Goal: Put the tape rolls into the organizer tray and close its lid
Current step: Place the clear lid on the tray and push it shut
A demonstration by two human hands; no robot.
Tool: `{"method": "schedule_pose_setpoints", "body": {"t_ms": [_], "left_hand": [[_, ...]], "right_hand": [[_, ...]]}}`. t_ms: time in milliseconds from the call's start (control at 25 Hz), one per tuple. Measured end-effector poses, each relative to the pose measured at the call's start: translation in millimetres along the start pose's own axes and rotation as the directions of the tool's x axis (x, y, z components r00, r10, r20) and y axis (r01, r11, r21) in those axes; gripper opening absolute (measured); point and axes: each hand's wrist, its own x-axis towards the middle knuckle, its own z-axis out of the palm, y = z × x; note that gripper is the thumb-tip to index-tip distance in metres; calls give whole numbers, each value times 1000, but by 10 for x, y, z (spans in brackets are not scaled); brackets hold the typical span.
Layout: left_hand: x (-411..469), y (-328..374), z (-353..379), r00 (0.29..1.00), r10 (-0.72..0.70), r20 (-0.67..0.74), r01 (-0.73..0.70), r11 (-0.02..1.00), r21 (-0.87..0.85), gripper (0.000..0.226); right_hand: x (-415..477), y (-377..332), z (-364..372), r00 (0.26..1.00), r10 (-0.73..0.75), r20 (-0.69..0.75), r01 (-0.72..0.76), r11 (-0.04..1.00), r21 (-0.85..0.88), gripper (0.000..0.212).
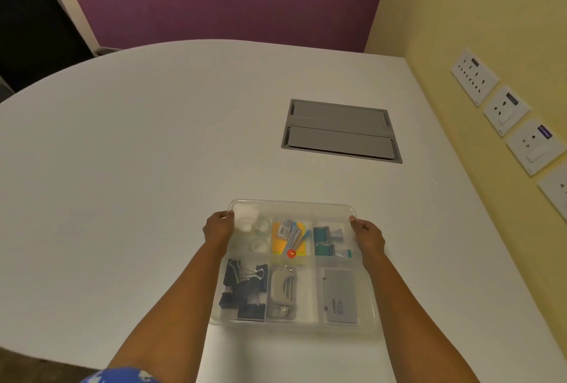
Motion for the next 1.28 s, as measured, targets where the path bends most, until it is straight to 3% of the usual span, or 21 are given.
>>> {"method": "schedule_pose_setpoints", "body": {"t_ms": [520,880,1280], "left_hand": [[-653,-557,-280,994,74,78,-72,997,-29,42],[-842,-752,-214,988,152,9,-153,986,69,48],[-827,-815,-158,970,228,-88,-207,956,207,43]], "right_hand": [[-738,520,-207,998,1,-65,1,1000,20,38],[-956,721,-196,996,-54,-67,47,994,-103,51],[-907,833,-150,975,-146,-170,111,974,-200,46]]}}
